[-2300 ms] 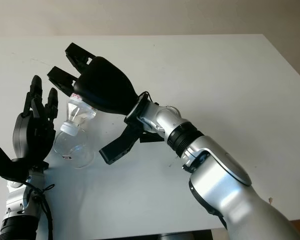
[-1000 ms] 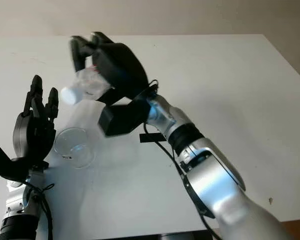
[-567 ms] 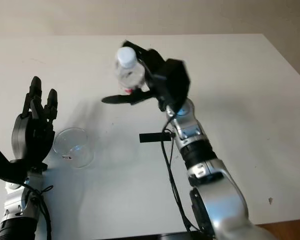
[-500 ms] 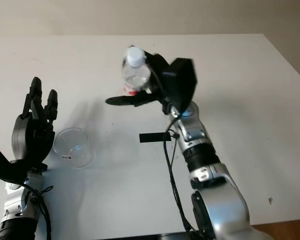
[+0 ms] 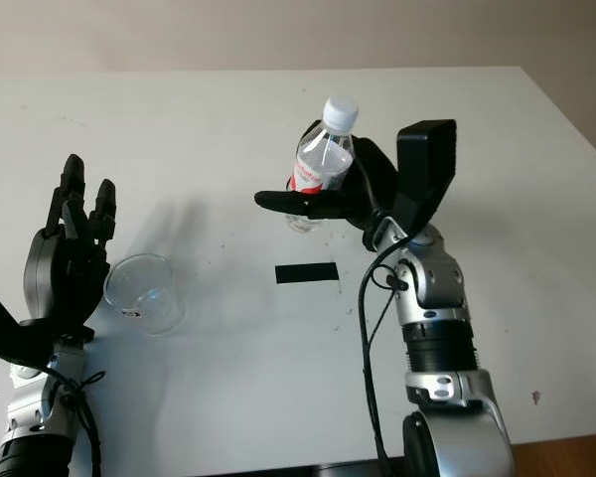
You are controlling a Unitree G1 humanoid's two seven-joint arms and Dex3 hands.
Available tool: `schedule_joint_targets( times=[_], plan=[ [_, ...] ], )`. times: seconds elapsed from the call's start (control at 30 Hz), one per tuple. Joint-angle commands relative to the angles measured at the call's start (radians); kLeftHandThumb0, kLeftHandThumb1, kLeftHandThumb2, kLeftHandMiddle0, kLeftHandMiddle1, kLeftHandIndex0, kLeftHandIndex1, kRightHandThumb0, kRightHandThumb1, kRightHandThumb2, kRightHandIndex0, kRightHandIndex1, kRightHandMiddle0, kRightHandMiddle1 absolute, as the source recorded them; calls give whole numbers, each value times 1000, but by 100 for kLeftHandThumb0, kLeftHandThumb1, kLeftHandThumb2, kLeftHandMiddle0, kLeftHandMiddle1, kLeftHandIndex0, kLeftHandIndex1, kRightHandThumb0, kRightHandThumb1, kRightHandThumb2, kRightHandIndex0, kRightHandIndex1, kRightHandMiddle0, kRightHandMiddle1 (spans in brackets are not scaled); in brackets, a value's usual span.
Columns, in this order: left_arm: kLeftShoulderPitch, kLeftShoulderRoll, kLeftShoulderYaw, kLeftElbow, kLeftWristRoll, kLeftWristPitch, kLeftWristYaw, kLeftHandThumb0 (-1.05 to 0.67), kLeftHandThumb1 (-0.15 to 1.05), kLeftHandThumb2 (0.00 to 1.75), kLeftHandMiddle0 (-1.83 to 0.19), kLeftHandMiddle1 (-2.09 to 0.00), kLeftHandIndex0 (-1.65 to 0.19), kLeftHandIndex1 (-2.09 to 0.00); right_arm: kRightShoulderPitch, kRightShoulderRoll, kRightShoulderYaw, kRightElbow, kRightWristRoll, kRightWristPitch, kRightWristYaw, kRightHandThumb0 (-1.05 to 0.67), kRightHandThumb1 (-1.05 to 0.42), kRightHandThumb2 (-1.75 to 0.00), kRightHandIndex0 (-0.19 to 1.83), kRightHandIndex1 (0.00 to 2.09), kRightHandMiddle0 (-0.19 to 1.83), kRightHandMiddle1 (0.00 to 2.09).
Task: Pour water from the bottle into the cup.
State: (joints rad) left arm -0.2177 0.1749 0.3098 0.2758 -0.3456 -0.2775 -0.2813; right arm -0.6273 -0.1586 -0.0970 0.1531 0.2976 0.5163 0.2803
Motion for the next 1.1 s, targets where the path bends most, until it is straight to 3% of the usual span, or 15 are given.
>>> schedule_joint_targets(
  times=[0.0,0.37,1.07],
  plan=[
    [23,-3,-2,-14,-1,-3,-4,-87,105,57,1,0,7,0,24,-20,-2,-55,12,22,13,-27,-105,-22,108,209,15,209],
    [42,-9,-3,-42,1,6,8,-86,105,57,0,0,6,0,88,-56,37,-141,-15,135,17,-27,-105,-21,90,209,11,209],
    [44,-8,0,-61,-6,24,16,-84,105,58,2,0,8,0,63,-34,83,39,-108,56,11,-28,-105,-24,90,209,3,209]
  ],
)
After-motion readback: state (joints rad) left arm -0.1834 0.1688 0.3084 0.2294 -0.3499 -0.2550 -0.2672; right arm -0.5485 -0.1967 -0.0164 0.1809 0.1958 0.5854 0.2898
